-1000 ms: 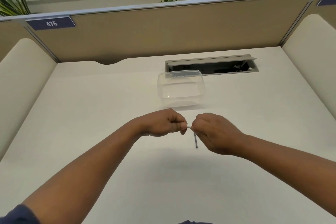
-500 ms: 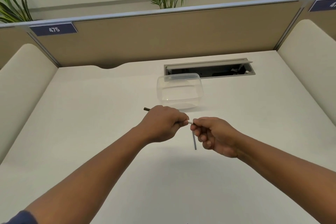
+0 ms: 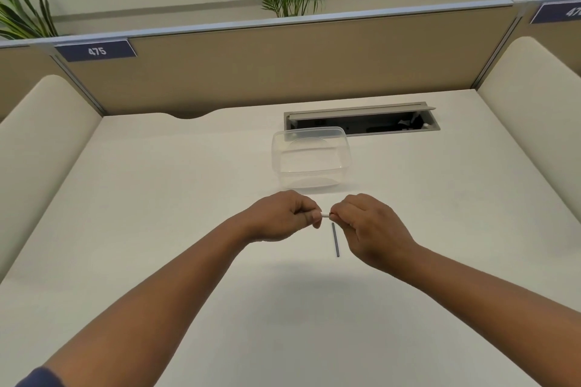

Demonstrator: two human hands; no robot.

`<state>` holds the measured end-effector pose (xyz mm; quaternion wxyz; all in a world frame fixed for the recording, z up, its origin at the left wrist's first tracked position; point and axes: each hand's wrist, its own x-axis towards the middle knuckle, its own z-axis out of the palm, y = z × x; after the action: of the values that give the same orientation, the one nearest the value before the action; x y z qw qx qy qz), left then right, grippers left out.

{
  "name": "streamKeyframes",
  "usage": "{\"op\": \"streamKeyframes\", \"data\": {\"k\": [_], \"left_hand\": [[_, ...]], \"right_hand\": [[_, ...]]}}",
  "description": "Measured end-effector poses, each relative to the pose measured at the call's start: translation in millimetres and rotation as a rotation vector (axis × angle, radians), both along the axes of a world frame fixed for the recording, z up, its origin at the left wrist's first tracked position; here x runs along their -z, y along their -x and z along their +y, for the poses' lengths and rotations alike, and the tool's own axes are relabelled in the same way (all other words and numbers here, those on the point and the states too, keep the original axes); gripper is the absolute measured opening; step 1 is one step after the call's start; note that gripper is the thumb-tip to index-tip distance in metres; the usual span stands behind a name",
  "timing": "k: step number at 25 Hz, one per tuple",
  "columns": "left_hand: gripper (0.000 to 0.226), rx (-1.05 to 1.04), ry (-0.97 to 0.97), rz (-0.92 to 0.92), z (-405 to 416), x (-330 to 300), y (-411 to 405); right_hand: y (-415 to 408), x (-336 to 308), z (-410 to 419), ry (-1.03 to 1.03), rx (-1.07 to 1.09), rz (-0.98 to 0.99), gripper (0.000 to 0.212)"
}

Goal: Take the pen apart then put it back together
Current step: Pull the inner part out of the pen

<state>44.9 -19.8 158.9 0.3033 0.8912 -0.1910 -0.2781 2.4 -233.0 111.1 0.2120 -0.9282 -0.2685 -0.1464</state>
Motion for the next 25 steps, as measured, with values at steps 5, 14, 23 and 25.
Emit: {"op": "streamKeyframes", "data": {"k": [5,14,23,25], "left_hand": [[0.030,0.089,-0.090,-0.488,-2,12,5],[0.029,0.155,-0.122,-0.574,0,18,10],[0.027,0.131,-0.112,-0.510,1,12,13],[0.028,0.204,-0.106,-0.724,1,19,12]], "right_hand": [[1,-19,10,-0.682,0.221,0.868,0.025],[4,-29,12,-0.620,0.267,1.034,0.035],[11,-16,6,-0.493,0.148,0.702,0.034],[12,-27,9,-0.836,0.232,1.169,0.040]]}}
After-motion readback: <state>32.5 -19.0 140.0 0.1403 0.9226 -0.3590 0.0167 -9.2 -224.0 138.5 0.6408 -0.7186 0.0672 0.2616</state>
